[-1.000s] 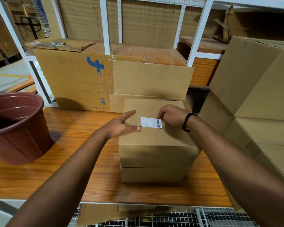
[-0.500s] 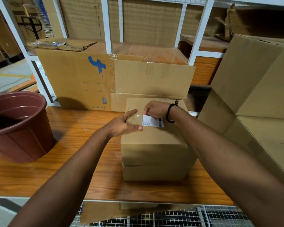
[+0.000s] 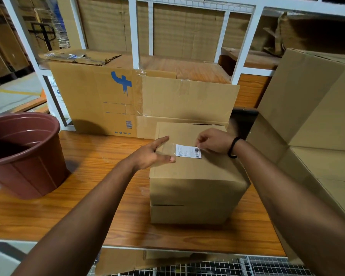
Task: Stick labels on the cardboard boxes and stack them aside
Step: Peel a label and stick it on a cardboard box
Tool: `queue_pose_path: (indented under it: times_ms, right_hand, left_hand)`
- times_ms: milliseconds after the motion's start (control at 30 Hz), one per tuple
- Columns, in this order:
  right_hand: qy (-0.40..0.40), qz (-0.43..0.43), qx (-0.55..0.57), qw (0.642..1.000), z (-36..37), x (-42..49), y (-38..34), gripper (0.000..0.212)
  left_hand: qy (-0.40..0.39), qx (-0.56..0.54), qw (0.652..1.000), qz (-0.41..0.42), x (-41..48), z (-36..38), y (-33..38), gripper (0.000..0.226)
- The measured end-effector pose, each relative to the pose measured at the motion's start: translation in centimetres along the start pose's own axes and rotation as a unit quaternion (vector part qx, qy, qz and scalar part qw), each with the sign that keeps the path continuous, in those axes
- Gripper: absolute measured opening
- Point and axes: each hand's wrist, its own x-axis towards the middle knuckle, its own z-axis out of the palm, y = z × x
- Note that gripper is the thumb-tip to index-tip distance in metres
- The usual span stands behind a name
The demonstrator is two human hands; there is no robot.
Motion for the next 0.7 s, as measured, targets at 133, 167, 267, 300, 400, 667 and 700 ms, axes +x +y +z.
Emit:
queue_pose_path:
  times_ms: [133, 167, 267, 300, 400, 667, 700]
  right_hand:
    - [0.006, 0.015, 0.032, 0.999, 1.1, -0.8, 1.4, 0.015]
    - [0.014, 0.021, 0.051, 0.998, 1.2, -0.7, 1.4, 0.016]
    - [0.030, 0.026, 0.040, 0.998, 1.0, -0.5, 1.0, 0.016]
    - [0.025, 0.026, 0.016, 0.999, 1.0, -0.4, 0.8, 0.017]
    - [0.010, 0.037, -0.032, 0.999, 1.0, 0.0, 0.1, 0.021]
    - [-0.025, -0.037, -0.028, 0.999, 2.0, 1.8, -3.1, 0.017]
    - [-0.037, -0.033, -0.044, 0.998, 2.2, 1.8, -3.5, 0.026]
  left_hand:
    - [-0.004, -0.010, 1.000, 0.003, 0.3, 0.0, -0.4, 0.104]
    - [-0.005, -0.010, 1.000, 0.004, 0.3, 0.0, -0.4, 0.104]
    - [-0.007, -0.010, 1.000, 0.003, 0.4, 0.0, -0.3, 0.105]
    - [-0.006, -0.008, 1.000, 0.004, 0.4, 0.0, -0.2, 0.106]
    - [-0.004, -0.007, 1.000, 0.004, 0.3, 0.0, -0.3, 0.105]
    - [0.002, -0.002, 1.000, 0.000, -0.1, 0.0, 0.1, 0.109]
    - [0.003, -0.001, 1.000, 0.000, -0.1, 0.0, 0.2, 0.109]
